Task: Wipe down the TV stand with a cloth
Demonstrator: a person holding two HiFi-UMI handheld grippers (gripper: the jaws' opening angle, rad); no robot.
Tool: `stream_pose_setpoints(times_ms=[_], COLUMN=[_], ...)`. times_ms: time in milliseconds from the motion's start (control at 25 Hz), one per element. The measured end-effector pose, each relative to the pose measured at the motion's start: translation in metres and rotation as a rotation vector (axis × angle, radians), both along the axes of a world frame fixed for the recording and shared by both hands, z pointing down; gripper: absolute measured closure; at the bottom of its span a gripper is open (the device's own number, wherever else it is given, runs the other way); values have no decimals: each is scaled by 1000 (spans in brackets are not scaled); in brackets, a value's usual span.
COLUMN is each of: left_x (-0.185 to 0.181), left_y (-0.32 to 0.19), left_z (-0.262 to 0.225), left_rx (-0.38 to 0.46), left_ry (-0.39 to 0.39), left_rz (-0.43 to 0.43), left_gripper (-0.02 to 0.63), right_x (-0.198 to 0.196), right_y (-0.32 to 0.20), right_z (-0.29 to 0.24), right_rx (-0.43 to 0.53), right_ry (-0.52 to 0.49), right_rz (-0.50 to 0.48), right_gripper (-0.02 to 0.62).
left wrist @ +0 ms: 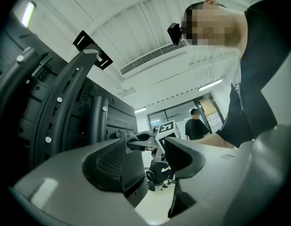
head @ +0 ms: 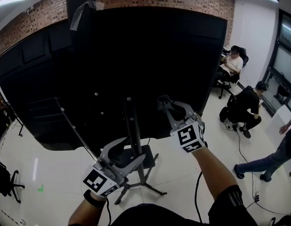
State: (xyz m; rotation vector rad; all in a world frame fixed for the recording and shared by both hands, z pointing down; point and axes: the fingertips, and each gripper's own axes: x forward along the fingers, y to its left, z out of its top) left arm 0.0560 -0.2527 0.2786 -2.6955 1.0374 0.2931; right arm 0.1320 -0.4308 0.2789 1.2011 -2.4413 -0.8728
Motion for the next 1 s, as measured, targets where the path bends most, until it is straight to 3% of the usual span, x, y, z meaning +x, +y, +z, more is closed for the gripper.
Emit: stream_pose_setpoints(times_ms=[560, 760, 1000], left_x=[41, 43, 31], left_y=[-8, -10, -8], left_z=[2, 6, 10], left_rx=[-7, -12, -20], left_ry=[-4, -7, -7], left_rz=[39, 18, -35], left_gripper=[324, 323, 324], right_x=[73, 79, 69], right_y=[-24, -23, 3], right_z=[10, 6, -28], right_rx=[-37, -33, 52], right_ry=[-12, -42, -103], right_rz=[104, 79, -1], right_gripper=[554, 554, 554])
